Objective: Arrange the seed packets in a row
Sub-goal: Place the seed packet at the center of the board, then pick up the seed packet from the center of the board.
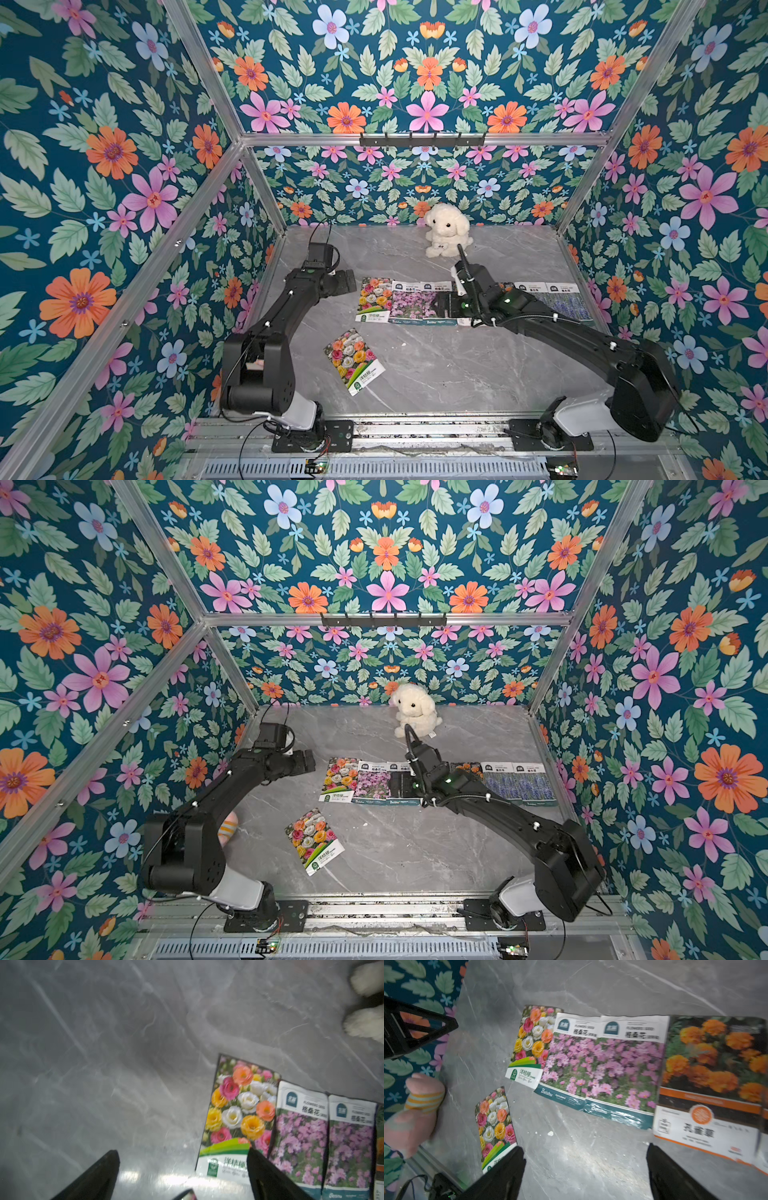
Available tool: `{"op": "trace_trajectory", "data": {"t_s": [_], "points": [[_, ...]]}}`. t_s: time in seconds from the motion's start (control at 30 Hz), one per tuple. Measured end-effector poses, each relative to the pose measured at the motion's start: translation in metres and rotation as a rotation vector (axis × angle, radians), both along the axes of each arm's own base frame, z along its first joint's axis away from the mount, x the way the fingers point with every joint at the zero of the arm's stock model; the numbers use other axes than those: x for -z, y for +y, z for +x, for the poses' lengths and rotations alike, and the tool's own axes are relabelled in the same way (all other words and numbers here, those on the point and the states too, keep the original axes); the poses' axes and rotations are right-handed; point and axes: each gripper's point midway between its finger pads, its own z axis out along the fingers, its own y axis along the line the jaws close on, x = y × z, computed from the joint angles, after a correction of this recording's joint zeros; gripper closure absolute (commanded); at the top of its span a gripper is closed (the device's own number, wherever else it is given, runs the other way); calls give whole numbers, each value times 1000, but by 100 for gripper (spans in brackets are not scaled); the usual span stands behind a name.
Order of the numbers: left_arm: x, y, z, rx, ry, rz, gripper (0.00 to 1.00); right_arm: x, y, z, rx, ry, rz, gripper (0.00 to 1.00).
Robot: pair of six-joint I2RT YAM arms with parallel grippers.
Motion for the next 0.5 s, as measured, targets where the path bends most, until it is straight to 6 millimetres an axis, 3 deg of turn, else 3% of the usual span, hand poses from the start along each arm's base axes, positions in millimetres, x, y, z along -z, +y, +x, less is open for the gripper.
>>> {"op": "trace_trajectory", "data": {"t_s": [0.2,0.37,0.5], "points": [[16,20,-57,-163,22,-32,2,25,83,-16,-173,63,-9,21],[40,28,-100,-270,73,-76,16,49,150,-31,-301,122,-13,36],[60,23,-126,-314,122,-151,25,69,180,-38,-366,194,-3,41]]}}
